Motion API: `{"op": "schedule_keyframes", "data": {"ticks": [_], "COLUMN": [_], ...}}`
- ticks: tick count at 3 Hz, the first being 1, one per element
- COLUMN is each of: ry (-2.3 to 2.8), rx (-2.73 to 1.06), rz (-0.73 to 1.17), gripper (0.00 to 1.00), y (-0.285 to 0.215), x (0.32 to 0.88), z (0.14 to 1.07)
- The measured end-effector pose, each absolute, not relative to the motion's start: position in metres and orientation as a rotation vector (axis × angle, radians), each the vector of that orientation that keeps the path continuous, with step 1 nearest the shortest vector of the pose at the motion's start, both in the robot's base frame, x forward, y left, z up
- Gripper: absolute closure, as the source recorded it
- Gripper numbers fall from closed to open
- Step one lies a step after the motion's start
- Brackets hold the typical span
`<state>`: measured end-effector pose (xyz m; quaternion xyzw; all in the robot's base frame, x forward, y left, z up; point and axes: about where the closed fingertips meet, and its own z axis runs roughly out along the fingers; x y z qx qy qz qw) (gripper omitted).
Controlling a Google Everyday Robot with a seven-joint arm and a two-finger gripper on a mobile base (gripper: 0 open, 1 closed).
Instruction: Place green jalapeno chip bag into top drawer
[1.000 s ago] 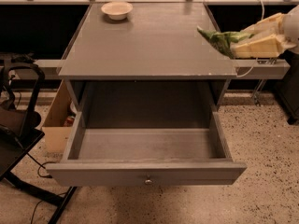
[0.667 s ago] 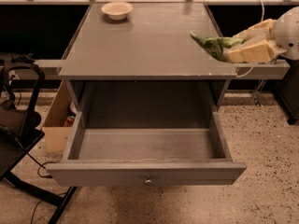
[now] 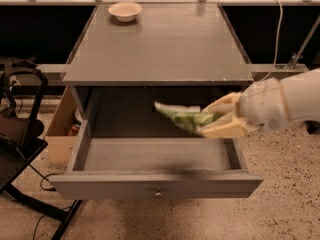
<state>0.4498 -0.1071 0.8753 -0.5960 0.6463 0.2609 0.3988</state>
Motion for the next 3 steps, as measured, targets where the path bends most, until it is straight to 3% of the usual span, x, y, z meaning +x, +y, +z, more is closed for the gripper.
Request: {"op": "schedule_keyframes", "data": {"ticks": [1,3], "ry": [1.631,1.746], "rx": [-1.612,-1.590], "rz": [0.748,0.741], "gripper": [1.00,1.00], "y": [-0.072,-0.044], "x": [0.433,0.512], "z": [0.818,0.739]}}
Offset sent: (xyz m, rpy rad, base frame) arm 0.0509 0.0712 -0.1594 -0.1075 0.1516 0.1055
